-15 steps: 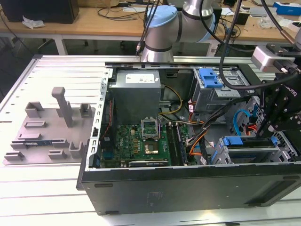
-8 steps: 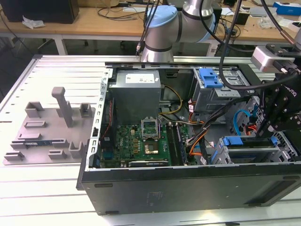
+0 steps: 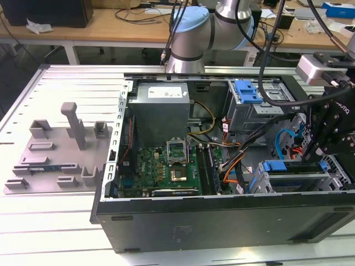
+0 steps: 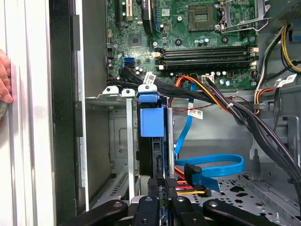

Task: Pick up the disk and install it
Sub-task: 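Insert the first disk wire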

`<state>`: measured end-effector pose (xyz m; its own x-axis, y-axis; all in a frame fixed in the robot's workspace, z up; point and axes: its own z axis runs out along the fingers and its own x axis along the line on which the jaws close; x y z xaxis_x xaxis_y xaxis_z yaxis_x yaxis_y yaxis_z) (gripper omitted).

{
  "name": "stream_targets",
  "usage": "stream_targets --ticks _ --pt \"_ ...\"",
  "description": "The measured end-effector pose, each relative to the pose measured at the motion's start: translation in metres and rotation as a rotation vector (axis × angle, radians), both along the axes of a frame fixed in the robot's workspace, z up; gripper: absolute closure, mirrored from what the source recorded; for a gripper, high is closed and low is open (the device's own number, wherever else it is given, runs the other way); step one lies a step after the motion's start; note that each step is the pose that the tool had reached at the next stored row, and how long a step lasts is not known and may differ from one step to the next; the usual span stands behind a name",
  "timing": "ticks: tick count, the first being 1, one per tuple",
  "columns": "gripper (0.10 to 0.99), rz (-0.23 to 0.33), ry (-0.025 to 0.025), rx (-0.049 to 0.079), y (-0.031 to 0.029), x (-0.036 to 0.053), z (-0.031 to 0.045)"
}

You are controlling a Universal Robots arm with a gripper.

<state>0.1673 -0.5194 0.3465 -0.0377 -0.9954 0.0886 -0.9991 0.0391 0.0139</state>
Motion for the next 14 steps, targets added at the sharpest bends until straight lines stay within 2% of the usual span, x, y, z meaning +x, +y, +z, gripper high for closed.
stream_targets --ticks 14 --pt "0.922 0.0 0.0 0.0 0.0 0.0008 -0.0038"
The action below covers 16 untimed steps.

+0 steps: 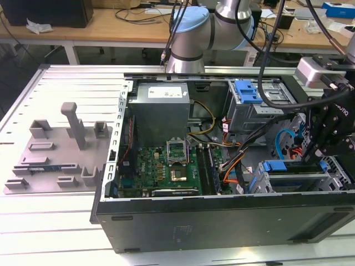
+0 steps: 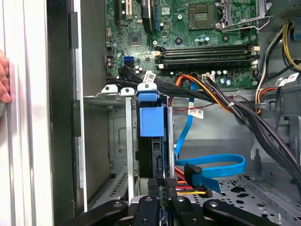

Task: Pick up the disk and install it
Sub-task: 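Insert the first disk wire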

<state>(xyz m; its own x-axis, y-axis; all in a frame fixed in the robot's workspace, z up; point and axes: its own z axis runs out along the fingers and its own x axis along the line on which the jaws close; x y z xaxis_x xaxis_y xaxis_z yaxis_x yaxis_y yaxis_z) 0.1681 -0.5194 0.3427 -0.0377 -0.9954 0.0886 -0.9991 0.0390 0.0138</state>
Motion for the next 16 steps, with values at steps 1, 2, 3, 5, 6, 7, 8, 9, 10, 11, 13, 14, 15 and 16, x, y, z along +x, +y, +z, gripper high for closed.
stream_targets --ticks 1,2,3,5,6,7,8,9,10,11,13,14,15,16 --pt "0.922 0.0 0.0001 0.0 0.0 0.0 -0.0003" --pt "0.922 0.0 0.0 0.0 0.0 0.0001 -0.0006" --pt "0.922 0.0 0.0 0.0 0.0 0.0001 -0.0009" --pt "0.922 0.0 0.0 0.0 -0.0001 0.0001 -0.002" --pt "0.922 0.0 0.0 0.0 -0.0001 0.0002 -0.0022" --pt "0.922 0.0 0.0 0.0 -0.0001 0.0002 -0.0024" --pt "0.922 0.0 0.0 0.0 -0.0001 0.0001 -0.0026" --pt "0.922 0.0 0.0 0.0 -0.0001 0.0001 -0.0026" --pt "0.922 0.0 0.0 0.0 -0.0001 0.0001 -0.0026" --pt "0.922 0.0 0.0 0.0 -0.0001 0.0001 -0.0026" --pt "0.922 0.0 0.0 0.0 -0.0002 0.0001 -0.0025" --pt "0.922 0.0 0.0 0.0 -0.0002 0.0002 -0.0023" --pt "0.922 0.0 0.0 0.0 -0.0002 0.0001 -0.002" --pt "0.922 0.0 0.0001 0.0 -0.0001 0.0001 -0.0018"
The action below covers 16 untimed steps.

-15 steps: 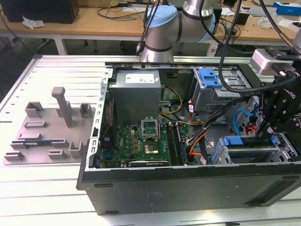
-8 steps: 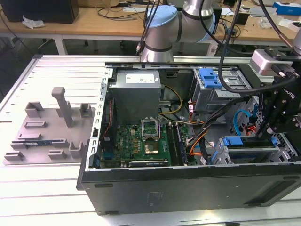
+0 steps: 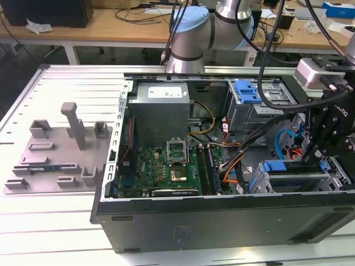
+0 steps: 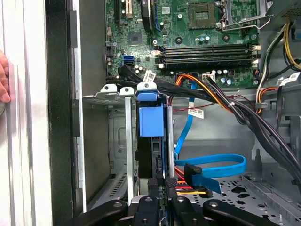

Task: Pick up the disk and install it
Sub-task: 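Insert the first disk wire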

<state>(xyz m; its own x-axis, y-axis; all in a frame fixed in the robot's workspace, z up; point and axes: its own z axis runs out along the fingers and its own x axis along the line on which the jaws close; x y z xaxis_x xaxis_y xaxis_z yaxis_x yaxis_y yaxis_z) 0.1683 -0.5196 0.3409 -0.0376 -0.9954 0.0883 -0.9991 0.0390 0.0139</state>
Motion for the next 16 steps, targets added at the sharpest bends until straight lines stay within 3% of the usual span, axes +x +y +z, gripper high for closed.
stream_targets --ticks 16 --pt "0.922 0.0 0.0 0.0 0.0 -0.0005 0.0072"
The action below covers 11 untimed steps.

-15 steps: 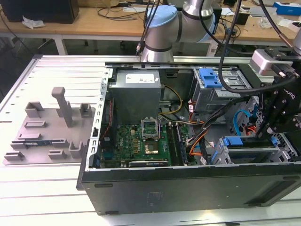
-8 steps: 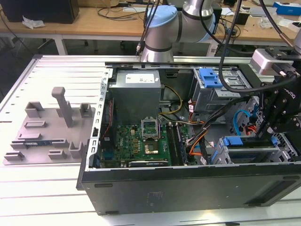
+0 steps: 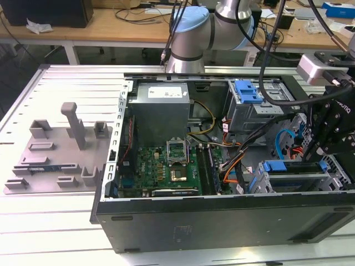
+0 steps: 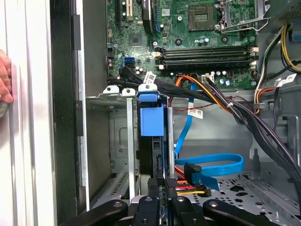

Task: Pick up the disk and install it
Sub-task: 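Insert the first disk wire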

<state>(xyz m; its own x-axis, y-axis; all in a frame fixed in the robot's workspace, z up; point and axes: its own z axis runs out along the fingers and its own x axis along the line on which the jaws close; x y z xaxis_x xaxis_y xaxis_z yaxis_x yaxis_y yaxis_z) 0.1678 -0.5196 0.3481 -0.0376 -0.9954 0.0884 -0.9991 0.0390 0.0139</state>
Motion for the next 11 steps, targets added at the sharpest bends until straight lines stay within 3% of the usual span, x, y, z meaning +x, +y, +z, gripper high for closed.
stream_targets --ticks 11 --pt "0.922 0.0 0.0 0.0 0.0013 0.0 0.0012"
